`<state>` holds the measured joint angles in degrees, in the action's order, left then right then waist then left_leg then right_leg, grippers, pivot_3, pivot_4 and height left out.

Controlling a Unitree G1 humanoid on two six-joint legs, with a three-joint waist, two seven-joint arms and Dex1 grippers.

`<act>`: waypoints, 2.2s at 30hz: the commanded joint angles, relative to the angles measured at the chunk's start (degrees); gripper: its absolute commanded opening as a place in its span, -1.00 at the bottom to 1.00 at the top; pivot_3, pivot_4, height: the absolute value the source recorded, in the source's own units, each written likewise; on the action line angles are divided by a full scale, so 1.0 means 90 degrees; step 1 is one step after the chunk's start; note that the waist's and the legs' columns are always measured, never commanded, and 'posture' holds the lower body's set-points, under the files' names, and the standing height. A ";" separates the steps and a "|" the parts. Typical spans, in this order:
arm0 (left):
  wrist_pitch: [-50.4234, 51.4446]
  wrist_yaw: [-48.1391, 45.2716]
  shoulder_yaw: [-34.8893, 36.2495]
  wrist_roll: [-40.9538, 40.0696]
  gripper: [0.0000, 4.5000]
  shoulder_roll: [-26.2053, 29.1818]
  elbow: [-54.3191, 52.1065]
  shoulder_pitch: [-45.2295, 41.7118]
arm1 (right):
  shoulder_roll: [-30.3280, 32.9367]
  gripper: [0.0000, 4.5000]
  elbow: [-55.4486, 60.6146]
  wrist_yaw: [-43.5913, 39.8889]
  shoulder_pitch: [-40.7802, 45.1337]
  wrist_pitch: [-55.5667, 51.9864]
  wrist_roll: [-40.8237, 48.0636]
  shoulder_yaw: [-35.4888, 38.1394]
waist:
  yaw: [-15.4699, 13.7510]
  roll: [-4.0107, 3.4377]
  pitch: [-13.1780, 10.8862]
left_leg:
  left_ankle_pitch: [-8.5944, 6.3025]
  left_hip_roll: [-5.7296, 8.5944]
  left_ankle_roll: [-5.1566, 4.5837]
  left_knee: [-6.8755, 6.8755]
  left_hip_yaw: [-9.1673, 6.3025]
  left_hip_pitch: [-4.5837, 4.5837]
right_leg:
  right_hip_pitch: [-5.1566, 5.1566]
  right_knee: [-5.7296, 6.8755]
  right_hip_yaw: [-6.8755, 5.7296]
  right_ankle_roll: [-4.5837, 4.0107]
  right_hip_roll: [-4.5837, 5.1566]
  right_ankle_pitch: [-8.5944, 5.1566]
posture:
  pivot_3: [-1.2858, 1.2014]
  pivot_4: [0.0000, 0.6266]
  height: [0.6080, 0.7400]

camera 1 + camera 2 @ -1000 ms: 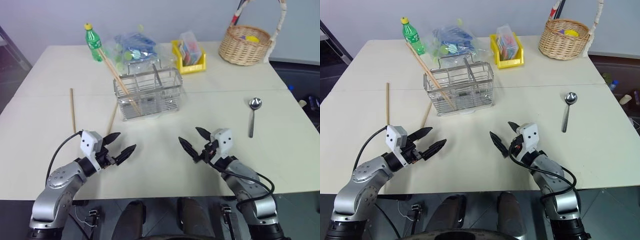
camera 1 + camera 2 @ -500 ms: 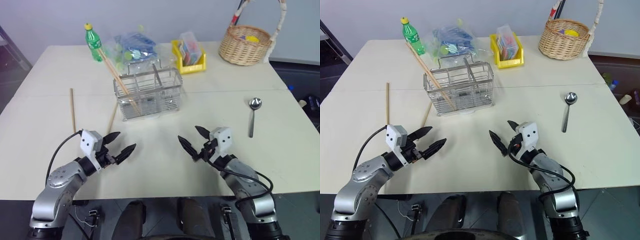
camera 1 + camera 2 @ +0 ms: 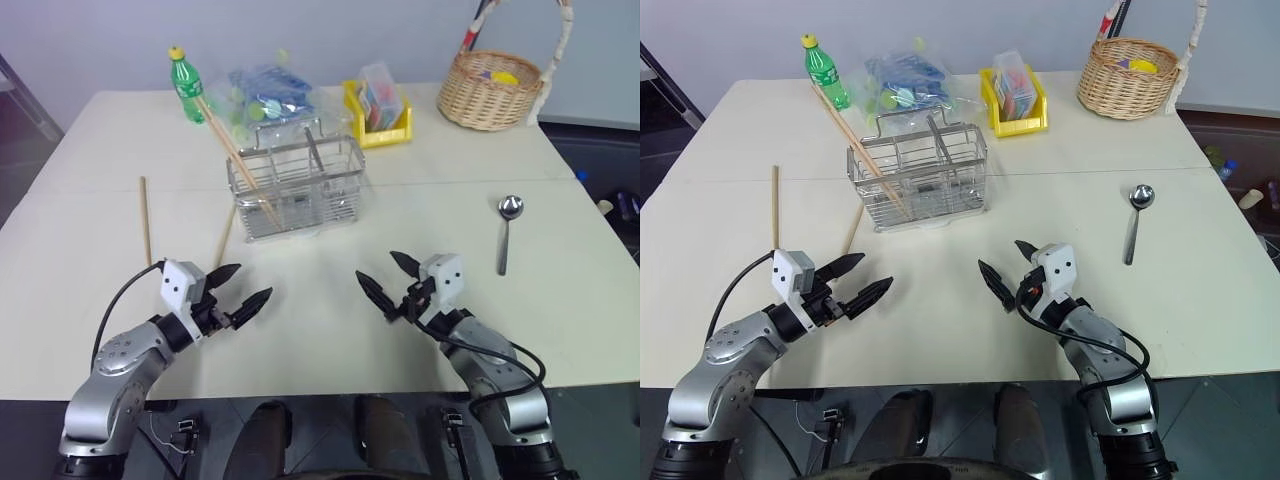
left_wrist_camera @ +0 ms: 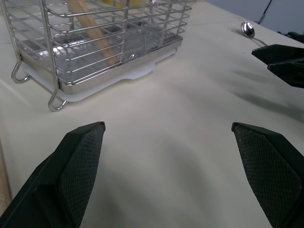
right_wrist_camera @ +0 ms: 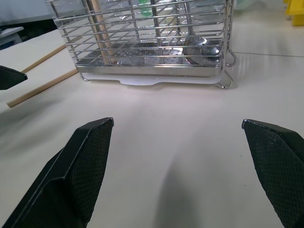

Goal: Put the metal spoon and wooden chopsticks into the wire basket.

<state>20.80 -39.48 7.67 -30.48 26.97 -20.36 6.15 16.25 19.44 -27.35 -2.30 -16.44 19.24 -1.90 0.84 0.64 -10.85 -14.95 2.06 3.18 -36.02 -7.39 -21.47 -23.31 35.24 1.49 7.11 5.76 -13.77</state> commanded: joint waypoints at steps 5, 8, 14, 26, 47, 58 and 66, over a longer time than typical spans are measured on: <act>-0.0145 -0.0031 0.0063 -0.0008 1.00 0.0008 -0.0131 -0.0045 | -0.0041 0.97 0.0076 0.0007 0.0042 0.0132 0.0006 0.0031 | 0.0000 0.0000 0.0000 | 0.0000 0.0000 0.0000 0.0000 0.0000 0.0000 | 0.0000 0.0000 0.0000 0.0000 0.0000 0.0000 | 0.03 -0.52 1.00; -0.0150 -0.0039 0.0052 -0.0004 1.00 0.0006 -0.0121 -0.0046 | -0.0047 0.97 0.0083 0.0015 0.0039 0.0130 0.0006 0.0028 | 0.0000 0.0000 0.0000 | 0.0000 0.0000 0.0000 0.0000 0.0000 0.0000 | 0.0000 0.0000 0.0000 0.0000 0.0000 0.0000 | 0.03 -0.52 1.00; -0.0168 -0.0046 0.0040 0.0013 1.00 -0.0001 -0.0100 -0.0047 | -0.0046 0.97 0.0085 0.0011 0.0034 0.0130 0.0008 0.0024 | 0.0000 0.0000 0.0000 | 0.0000 0.0000 0.0000 0.0000 0.0000 0.0000 | 0.0000 0.0000 0.0000 0.0000 0.0000 0.0000 | 0.03 -0.52 1.00; -0.0187 -0.0031 0.0059 0.0022 1.00 -0.0008 -0.0114 0.0004 | -0.0056 0.97 0.0078 0.0000 0.0038 0.0128 0.0010 0.0006 | 0.0000 0.0000 0.0000 | 0.0000 0.0000 0.0000 0.0000 0.0000 0.0000 | 0.0000 0.0000 0.0000 0.0000 0.0000 0.0000 | 0.03 -0.52 1.00; -0.0150 0.0007 0.0043 0.0010 1.00 -0.0030 -0.0175 -0.0004 | -0.0038 0.97 0.0075 -0.0017 0.0043 0.0109 0.0018 0.0017 | 0.0000 0.0000 0.0000 | 0.0000 0.0000 0.0000 0.0000 0.0000 0.0000 | 0.0000 0.0000 0.0000 0.0000 0.0000 0.0000 | 0.03 -0.52 1.00; 0.0385 -0.0779 0.0280 -0.0820 1.00 0.0788 -0.0802 -0.0180 | 0.0268 0.97 0.0169 0.0122 0.0308 -0.0382 0.0098 0.0328 | -0.0001 0.0000 0.0000 | 0.0000 0.0000 0.0000 0.0001 0.0000 0.0000 | -0.0001 0.0001 0.0000 -0.0001 0.0000 0.0000 | 0.03 -0.52 1.00; 0.0843 -0.1577 0.0140 -0.1362 1.00 0.1493 -0.0792 -0.0865 | 0.0540 0.97 0.0401 0.0743 0.0779 -0.1463 0.0375 0.1121 | 0.0005 -0.0002 -0.0001 | 0.0000 0.0001 0.0000 0.0000 0.0001 -0.0002 | -0.0002 0.0001 0.0000 -0.0002 0.0000 -0.0001 | 0.03 -0.52 1.00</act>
<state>28.10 -52.41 8.78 -41.24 39.91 -26.07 -1.08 20.41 20.22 -21.49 3.60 -28.56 21.51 5.91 0.88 0.63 -10.86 -14.95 2.06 3.18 -36.02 -7.38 -21.48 -23.32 35.26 1.49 7.09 5.76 -13.77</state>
